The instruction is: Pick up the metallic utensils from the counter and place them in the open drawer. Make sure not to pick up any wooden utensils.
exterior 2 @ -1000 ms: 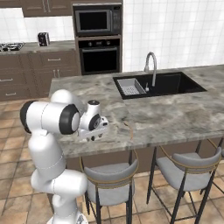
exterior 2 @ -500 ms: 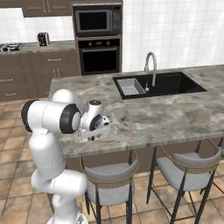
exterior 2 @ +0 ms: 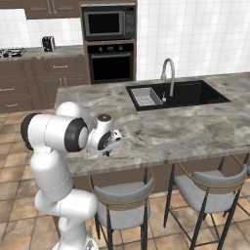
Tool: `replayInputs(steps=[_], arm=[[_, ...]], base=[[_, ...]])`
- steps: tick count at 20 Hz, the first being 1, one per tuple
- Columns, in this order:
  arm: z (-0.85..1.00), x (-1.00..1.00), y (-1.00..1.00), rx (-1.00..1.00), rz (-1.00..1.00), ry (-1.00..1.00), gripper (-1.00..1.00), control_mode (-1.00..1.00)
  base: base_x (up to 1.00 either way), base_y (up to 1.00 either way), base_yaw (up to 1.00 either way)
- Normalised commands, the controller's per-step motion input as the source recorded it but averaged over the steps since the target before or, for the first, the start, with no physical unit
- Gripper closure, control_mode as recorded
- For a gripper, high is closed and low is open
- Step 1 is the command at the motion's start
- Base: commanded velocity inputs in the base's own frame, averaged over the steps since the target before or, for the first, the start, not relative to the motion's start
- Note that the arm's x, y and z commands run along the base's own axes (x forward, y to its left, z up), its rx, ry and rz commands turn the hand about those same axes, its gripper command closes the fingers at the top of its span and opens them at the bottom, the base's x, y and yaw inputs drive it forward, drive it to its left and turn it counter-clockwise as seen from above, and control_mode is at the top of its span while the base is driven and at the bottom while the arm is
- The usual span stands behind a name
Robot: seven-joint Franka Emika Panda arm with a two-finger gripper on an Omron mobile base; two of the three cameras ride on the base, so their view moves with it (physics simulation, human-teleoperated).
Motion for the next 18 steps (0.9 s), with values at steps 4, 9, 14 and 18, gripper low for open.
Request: replayInputs(steps=[4,9,14,18], arm=[[0.24,-0.26,0.0,0.0,-0.02,-0.16,1.0,-1.0],[0.74,-0.34,0.0,-0.04,-0.11,0.0,1.0,-1.0],[0.95,-0.19,0.1,-0.08,-0.03,0.0,1.0,-1.0],[0.93,-0.12,0.15,-0.11,0.0,0.0,1.0,-1.0]], base=[[0.0,0.0,0.0],[0.0,0.0,0.0],[0.0,0.0,0.0],[0.0,0.0,0.0]])
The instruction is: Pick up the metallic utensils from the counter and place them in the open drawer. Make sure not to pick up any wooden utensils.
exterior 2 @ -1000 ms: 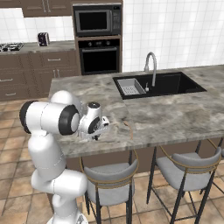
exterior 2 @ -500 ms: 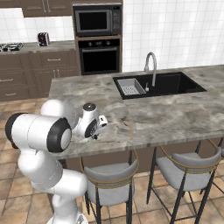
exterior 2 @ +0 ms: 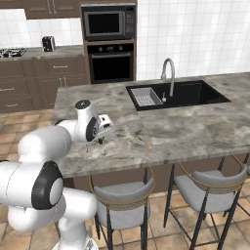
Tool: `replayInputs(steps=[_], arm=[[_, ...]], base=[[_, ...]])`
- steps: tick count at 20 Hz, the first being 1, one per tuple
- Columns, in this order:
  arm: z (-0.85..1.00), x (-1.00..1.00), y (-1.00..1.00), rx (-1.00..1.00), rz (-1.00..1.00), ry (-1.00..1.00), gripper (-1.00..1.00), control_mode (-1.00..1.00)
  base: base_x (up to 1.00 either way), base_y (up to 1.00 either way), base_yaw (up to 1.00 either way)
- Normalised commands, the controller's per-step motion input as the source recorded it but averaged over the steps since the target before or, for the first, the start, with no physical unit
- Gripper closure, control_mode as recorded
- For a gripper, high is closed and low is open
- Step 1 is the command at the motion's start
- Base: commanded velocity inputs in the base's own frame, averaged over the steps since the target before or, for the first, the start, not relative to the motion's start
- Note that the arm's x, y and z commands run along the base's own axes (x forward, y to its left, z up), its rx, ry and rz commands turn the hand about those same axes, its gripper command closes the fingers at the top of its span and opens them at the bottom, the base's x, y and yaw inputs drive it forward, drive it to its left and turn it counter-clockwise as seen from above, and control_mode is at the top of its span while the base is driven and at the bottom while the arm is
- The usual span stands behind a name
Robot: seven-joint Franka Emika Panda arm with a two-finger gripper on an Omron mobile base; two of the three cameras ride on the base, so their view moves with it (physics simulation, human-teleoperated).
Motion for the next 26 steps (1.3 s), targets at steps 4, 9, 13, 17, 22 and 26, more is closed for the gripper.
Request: replayInputs(steps=[4,9,13,17,22,26], arm=[[0.89,-0.18,0.04,-0.03,0.0,0.01,1.0,-1.0],[0.83,-0.28,0.0,0.0,0.0,0.08,1.0,-1.0],[0.61,-0.43,0.0,0.0,0.0,0.16,1.0,-1.0],[-0.01,-0.25,0.02,0.0,0.07,0.04,1.0,1.0],[0.0,0.0,0.0,0.0,0.0,0.0,1.0,1.0],[0.0,0.0,0.0,0.0,0.0,0.0,1.0,1.0]], base=[[0.0,0.0,0.0],[0.0,0.0,0.0],[0.0,0.0,0.0],[-0.43,0.1,0.13],[-0.79,0.61,0.35],[-0.26,0.97,0.81]])
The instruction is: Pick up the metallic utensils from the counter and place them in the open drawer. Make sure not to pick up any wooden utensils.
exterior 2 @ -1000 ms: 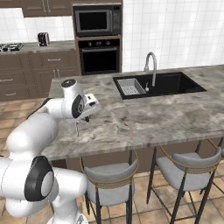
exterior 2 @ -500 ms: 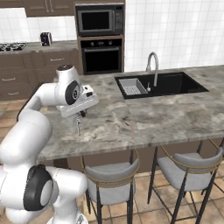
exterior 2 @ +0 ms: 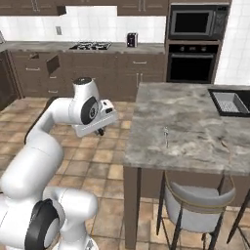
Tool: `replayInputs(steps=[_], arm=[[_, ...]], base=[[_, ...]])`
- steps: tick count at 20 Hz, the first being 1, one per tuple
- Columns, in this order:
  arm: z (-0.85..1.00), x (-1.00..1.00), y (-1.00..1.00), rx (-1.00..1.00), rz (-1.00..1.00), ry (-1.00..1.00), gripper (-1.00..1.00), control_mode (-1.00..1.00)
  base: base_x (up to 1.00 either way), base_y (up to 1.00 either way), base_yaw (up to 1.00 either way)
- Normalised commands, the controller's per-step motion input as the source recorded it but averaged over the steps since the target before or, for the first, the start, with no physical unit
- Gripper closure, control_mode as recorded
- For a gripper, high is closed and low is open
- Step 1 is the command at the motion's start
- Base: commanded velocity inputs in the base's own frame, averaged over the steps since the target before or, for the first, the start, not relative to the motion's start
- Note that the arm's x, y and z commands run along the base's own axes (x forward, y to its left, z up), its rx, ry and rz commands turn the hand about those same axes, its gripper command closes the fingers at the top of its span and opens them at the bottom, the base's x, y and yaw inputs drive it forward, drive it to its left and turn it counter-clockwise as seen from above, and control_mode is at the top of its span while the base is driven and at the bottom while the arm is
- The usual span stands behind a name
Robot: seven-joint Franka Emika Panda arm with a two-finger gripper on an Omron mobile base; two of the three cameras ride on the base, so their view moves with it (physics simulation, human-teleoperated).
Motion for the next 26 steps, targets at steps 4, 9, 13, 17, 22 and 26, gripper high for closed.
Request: replayInputs(steps=[4,9,13,17,22,26], arm=[[0.0,0.0,0.0,0.0,0.0,0.0,1.0,1.0],[0.0,0.0,0.0,0.0,0.0,0.0,1.0,1.0],[0.0,0.0,0.0,0.0,0.0,0.0,1.0,1.0],[0.0,0.0,0.0,0.0,0.0,0.0,1.0,1.0],[0.0,0.0,0.0,0.0,0.0,0.0,1.0,1.0],[0.0,0.0,0.0,0.0,0.0,0.0,1.0,1.0]], base=[[0.04,0.95,0.85],[0.55,0.85,0.56],[1.0,0.09,0.11],[1.0,-0.08,0.0],[1.0,-0.12,0.0],[1.0,-0.18,0.0]])
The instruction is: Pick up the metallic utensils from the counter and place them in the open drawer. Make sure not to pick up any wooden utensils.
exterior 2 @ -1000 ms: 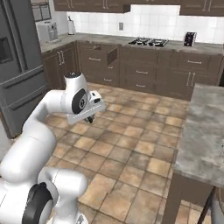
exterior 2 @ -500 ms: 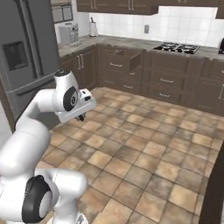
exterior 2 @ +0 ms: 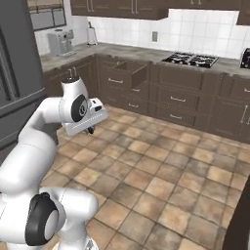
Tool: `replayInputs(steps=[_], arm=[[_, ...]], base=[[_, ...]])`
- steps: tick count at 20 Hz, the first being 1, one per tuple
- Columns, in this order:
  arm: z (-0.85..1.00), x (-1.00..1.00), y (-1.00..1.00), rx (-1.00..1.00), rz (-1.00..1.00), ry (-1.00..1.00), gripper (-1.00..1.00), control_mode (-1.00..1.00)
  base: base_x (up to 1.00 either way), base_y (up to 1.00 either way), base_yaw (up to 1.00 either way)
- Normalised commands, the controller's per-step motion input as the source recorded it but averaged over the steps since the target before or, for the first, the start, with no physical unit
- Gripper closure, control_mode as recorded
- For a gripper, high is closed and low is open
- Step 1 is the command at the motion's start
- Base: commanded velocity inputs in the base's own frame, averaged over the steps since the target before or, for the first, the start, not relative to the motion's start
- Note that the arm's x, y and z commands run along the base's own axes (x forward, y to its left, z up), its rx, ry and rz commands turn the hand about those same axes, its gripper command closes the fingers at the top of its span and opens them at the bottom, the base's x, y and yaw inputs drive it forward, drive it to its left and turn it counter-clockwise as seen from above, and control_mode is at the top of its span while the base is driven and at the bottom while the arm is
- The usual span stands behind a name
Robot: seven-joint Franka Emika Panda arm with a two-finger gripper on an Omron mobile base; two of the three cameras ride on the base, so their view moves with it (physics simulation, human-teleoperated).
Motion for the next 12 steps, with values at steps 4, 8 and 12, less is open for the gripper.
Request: replayInputs(steps=[4,8,12], arm=[[0.0,0.0,0.0,0.0,0.0,0.0,1.0,1.0],[0.0,0.0,0.0,0.0,0.0,0.0,1.0,1.0],[0.0,0.0,0.0,0.0,0.0,0.0,1.0,1.0]], base=[[1.0,-0.12,0.0],[1.0,-0.05,0.0],[1.0,0.0,0.0]])
